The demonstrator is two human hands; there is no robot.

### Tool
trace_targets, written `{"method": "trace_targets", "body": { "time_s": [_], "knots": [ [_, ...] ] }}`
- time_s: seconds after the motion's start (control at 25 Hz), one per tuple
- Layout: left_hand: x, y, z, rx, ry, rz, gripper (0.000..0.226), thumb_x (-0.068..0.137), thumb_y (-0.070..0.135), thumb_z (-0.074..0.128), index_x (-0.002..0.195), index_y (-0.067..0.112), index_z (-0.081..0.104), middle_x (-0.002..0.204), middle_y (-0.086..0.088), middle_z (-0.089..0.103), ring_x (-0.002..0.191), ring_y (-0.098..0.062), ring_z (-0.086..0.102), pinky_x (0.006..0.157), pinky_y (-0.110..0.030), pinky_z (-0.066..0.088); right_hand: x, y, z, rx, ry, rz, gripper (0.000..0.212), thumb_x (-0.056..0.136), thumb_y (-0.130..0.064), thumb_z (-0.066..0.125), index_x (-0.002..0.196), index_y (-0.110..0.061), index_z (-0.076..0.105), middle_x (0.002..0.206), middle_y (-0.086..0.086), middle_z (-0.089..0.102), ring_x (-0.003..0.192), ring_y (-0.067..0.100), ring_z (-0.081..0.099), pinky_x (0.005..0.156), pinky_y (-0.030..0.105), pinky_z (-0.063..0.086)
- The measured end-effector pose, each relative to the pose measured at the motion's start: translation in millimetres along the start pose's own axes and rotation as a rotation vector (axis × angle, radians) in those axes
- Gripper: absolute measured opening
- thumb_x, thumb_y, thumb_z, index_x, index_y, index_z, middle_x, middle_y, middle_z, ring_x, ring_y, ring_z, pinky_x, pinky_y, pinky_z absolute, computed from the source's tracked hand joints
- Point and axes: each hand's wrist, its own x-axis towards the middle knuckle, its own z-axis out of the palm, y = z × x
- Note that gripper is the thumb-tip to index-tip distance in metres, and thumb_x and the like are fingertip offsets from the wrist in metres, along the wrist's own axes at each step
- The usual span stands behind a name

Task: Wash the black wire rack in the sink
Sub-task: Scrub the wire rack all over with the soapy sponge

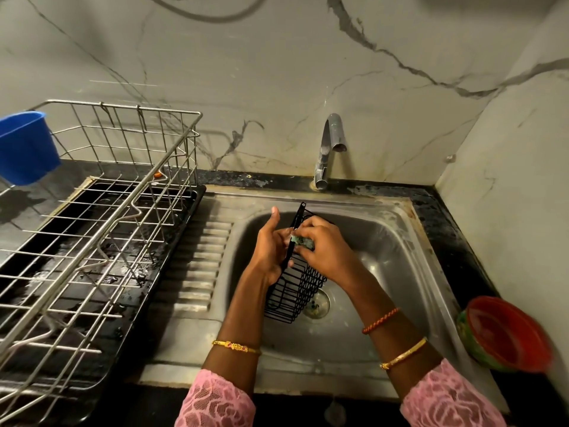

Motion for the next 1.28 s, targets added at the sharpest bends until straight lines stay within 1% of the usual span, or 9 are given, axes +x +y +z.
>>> {"method": "trace_targets", "body": {
  "time_s": [0.16,0.32,0.44,0.52,0.64,0.84,1.0,1.16,1.28],
  "knots": [
    [0.6,-2.3,1.5,-0.029,0.001,-0.002,0.069,0.092,0.066,0.027,0.081,0.009,0.065,0.063,-0.001,0.058,0.054,-0.010,0.046,0.038,-0.019,0.031,-9.0,0.0,10.3,0.049,0.148,-0.010,0.015,0.083,-0.004,0.065,0.096,-0.005,0.071,0.096,0.004,0.062,0.089,0.013,0.058,0.078,0.024,0.051],
    [3.5,-2.1,1.2,-0.029,-0.020,-0.012,0.074,0.092,0.066,0.026,0.091,0.005,0.068,0.068,-0.005,0.061,0.050,-0.010,0.049,0.037,-0.017,0.031,-16.6,7.8,-5.0,0.540,0.336,0.262,0.015,0.080,-0.005,0.070,0.093,-0.012,0.071,0.091,0.002,0.070,0.077,-0.002,0.065,0.073,0.014,0.053],
    [6.6,-1.8,0.7,-0.016,-0.031,-0.022,0.070,0.092,0.064,0.029,0.091,0.006,0.068,0.073,-0.008,0.059,0.050,-0.010,0.050,0.039,-0.018,0.032,-10.2,8.9,-18.6,0.724,0.280,0.273,0.021,0.079,0.002,0.068,0.089,-0.016,0.071,0.092,0.004,0.072,0.081,0.005,0.068,0.079,0.024,0.055],
    [9.4,-2.2,0.9,0.007,-0.030,-0.011,0.067,0.092,0.063,0.031,0.090,0.007,0.067,0.072,-0.006,0.059,0.056,-0.012,0.050,0.045,-0.021,0.034,-8.9,-2.1,-14.9,0.632,0.167,0.196,0.019,0.080,0.000,0.067,0.091,-0.015,0.072,0.094,0.000,0.071,0.086,0.011,0.067,0.080,0.027,0.055],
    [9.1,-1.6,1.9,-0.087,-0.044,-0.007,0.058,0.091,0.057,0.041,0.091,0.005,0.066,0.077,-0.006,0.065,0.068,-0.019,0.057,0.057,-0.027,0.040,-24.1,-11.3,5.0,0.401,0.150,0.085,0.011,0.082,-0.013,0.068,0.092,-0.012,0.074,0.100,-0.003,0.067,0.095,0.005,0.062,0.084,0.017,0.050],
    [10.1,0.3,-0.2,-0.159,0.027,-0.055,0.023,0.096,0.019,0.040,0.104,0.011,0.060,0.102,0.000,0.072,0.086,-0.010,0.071,0.032,-0.013,0.031,-61.9,22.4,7.4,0.299,0.347,0.009,0.016,0.078,0.004,0.068,0.085,-0.009,0.074,0.091,-0.001,0.068,0.087,0.002,0.061,0.081,0.010,0.047],
    [12.8,-1.5,8.2,-0.003,0.064,-0.011,0.025,0.095,0.012,0.043,0.110,0.007,0.063,0.091,0.002,0.071,0.057,-0.002,0.061,0.037,-0.014,0.036,-34.4,9.0,2.8,0.312,0.296,-0.044,0.032,0.077,0.006,0.067,0.106,-0.009,0.069,0.109,0.003,0.067,0.105,0.007,0.060,0.093,0.022,0.049],
    [15.1,0.7,6.1,-0.228,0.007,-0.028,0.025,0.097,0.011,0.039,0.106,0.006,0.062,0.098,-0.003,0.072,0.075,-0.010,0.070,0.055,-0.019,0.052,-36.4,11.6,11.5,0.201,0.310,-0.137,0.026,0.077,0.010,0.064,0.094,-0.008,0.072,0.098,0.004,0.066,0.098,0.013,0.060,0.091,0.016,0.045],
    [16.6,-2.0,5.8,-0.264,0.019,-0.017,0.020,0.098,0.007,0.040,0.102,0.007,0.060,0.095,-0.004,0.073,0.072,-0.011,0.071,0.043,-0.015,0.048,-56.5,43.8,0.6,0.210,0.383,-0.006,0.024,0.077,0.009,0.066,0.090,-0.009,0.073,0.092,0.000,0.066,0.091,0.009,0.060,0.084,0.007,0.042]
  ]
}}
